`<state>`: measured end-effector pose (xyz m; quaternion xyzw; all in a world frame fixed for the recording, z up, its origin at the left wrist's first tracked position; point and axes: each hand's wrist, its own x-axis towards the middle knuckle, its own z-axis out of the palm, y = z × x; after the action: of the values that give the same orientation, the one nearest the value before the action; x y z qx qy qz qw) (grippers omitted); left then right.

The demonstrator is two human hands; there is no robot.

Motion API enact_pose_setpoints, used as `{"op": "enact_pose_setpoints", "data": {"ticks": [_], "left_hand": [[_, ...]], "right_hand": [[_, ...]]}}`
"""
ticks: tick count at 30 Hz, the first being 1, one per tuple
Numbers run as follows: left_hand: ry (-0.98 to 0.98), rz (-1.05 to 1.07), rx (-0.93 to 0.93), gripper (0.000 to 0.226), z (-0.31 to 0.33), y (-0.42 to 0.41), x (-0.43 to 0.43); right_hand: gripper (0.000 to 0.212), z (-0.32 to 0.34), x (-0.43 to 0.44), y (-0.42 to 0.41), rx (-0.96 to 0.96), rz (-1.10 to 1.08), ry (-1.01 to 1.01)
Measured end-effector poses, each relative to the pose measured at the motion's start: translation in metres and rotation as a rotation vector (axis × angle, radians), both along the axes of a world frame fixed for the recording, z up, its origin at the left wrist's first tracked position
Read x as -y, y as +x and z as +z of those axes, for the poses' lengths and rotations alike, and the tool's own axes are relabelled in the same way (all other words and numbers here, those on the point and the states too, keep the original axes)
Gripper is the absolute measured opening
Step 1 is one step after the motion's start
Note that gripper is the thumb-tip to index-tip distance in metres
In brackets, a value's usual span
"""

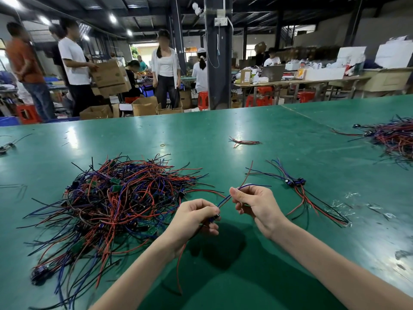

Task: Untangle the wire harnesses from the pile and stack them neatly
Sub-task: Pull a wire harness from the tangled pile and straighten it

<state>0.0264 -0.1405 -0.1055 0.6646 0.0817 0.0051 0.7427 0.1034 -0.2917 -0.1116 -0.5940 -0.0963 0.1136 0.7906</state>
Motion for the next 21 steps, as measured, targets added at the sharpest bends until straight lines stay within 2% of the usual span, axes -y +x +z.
{"op": "enact_pose_setpoints", "data": {"ticks": [6,10,12,15,21], "left_hand": [[-0.024,0.104,0.047,0.018,-0.0009,-0.0002,0.0006],[0.120,0.089,0.019,0.020,-0.0036,-0.0007,-0.0014],[0.183,0.064,0.008,0.018,-0.0050,-0.0010,-0.0018],[0.222,0.041,0.011,0.019,-0.0050,-0.0011,-0.0034],[0.253,-0.067,-0.008,0.011,-0.0018,-0.0042,-0.0038]], "right_hand": [[0.023,-0.0041,0.0003,-0.0022,0.230,-0.017,-0.200],[0.032,-0.0075,0.0011,-0.0061,0.554,-0.107,-0.448],[0.035,-0.0080,0.0019,-0.0073,0.673,-0.141,-0.498],[0.035,-0.0089,0.0042,-0.0051,0.640,-0.141,-0.471],[0.025,-0.0058,0.0020,-0.0036,0.373,-0.037,-0.292]]}}
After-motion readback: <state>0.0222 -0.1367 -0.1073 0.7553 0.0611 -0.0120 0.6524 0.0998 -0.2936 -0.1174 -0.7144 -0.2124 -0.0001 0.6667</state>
